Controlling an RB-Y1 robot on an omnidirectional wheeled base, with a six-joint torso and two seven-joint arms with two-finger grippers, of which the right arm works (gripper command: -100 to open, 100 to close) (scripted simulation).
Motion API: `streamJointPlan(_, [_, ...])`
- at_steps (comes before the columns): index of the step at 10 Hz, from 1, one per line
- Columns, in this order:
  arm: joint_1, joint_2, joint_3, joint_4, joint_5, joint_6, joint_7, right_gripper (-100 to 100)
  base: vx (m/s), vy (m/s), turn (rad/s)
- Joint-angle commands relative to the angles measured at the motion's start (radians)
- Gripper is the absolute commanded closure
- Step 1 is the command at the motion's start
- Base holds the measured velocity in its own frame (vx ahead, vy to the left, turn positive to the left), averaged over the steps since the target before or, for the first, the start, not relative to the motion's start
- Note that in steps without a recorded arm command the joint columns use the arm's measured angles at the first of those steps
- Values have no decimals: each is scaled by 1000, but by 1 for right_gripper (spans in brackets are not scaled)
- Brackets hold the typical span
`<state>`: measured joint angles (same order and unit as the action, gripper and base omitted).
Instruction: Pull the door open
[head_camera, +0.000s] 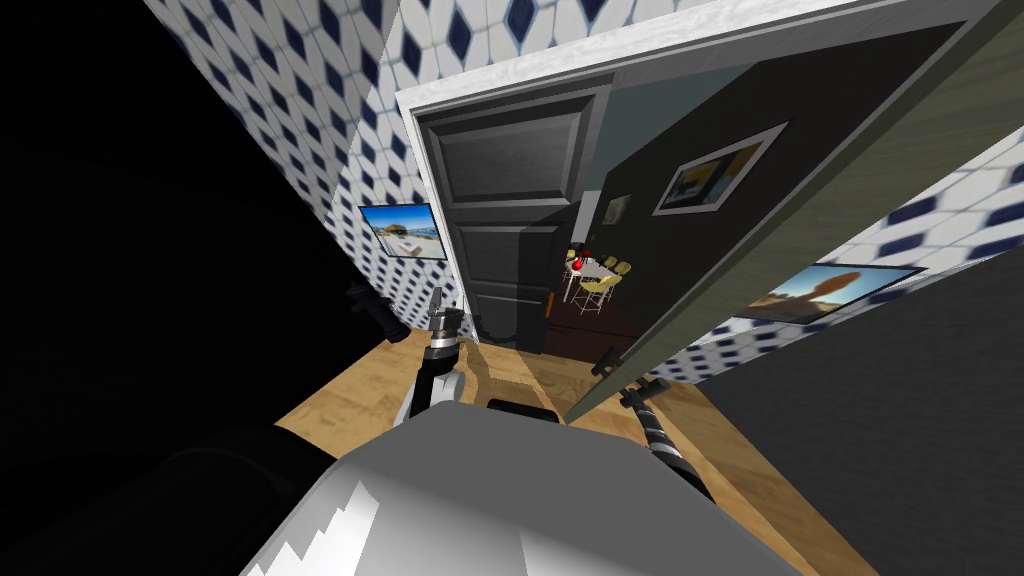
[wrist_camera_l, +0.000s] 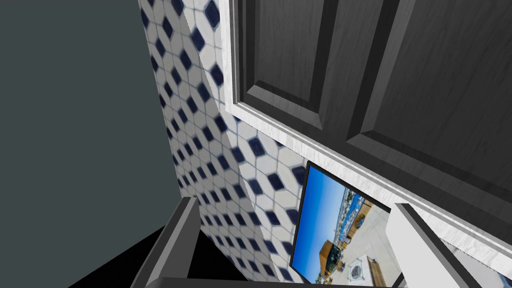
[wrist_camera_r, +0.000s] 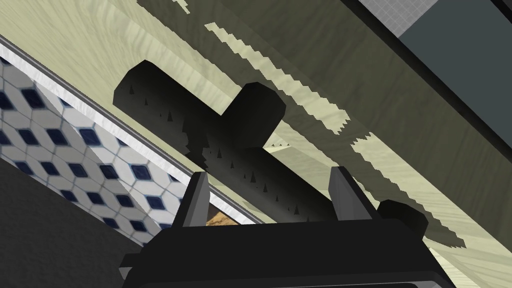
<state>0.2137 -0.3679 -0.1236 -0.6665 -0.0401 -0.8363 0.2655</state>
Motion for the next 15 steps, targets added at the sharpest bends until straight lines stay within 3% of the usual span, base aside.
streamJointPlan(1, [-8, 10, 0, -4, -9, 4, -28, 100, 0, 0, 0])
streamJointPlan(2, [2, -2, 12, -12, -4, 3, -35, 100, -36, -17, 14])
streamJointPlan(13, [1, -3, 17, -13, -6, 2, -48, 100, -12, -9, 3])
streamJointPlan(15, [-1, -15, 30, -5, -1, -5, -54, 100, -49, -35, 9])
